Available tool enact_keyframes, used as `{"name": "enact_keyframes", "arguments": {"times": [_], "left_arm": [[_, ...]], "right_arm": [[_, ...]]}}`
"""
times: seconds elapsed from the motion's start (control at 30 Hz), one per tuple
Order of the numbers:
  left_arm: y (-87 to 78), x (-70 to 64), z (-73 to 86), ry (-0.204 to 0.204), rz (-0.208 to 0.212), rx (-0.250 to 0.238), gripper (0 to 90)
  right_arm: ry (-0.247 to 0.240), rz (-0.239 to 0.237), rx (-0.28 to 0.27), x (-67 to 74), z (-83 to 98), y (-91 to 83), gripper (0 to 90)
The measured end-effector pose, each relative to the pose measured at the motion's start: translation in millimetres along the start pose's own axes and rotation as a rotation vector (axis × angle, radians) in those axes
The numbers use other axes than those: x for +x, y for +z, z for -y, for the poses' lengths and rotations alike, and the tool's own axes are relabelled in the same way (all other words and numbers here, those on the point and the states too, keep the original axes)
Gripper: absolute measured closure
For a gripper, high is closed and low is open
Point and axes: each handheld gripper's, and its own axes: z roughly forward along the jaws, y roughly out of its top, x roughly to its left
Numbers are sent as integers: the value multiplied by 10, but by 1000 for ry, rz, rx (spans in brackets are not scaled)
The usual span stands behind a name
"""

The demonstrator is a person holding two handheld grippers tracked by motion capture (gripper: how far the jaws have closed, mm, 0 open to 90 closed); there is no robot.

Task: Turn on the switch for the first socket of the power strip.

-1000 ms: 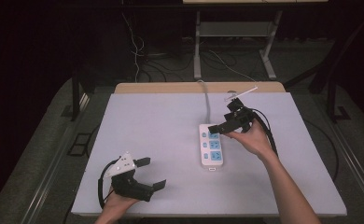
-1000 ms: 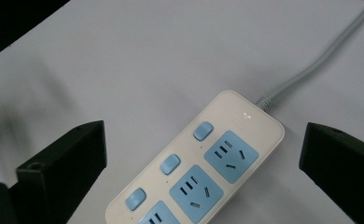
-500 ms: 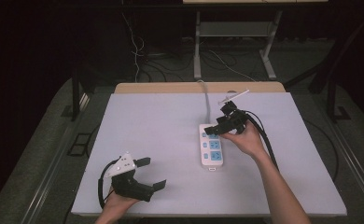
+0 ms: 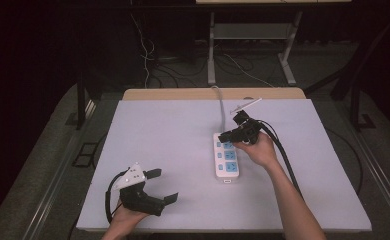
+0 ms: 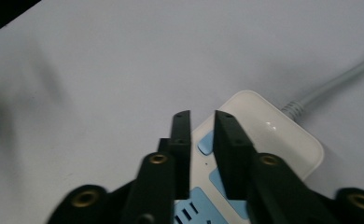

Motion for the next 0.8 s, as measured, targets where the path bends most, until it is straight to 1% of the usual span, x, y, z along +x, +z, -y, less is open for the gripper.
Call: {"name": "enact_keyframes", "arguments": {"times": [0.07,0.1,0.23,0.33,0.47,0.57,0.63,0.8], "left_arm": [[0,2,0,0,0,1,0],[0,3,0,0,-1,1,0],[3,5,-1,2,0,3,0],[5,6,-2,1,1,3,0],[6,10,-2,-2,2,5,0],[6,10,-2,-4,3,4,0],[5,10,-2,-5,2,4,0],[6,10,-3,-5,3,4,0]], "right_arm": [[-2,-25,-2,-10,3,32,881],[-8,-37,-1,-14,6,66,896],[-20,-28,13,-13,13,129,897],[-17,-13,17,-25,21,188,896],[-13,-5,24,-43,28,233,897],[-14,-2,30,-61,36,257,897],[-5,-4,34,-71,44,273,897],[-13,0,36,-64,43,274,899]]}}
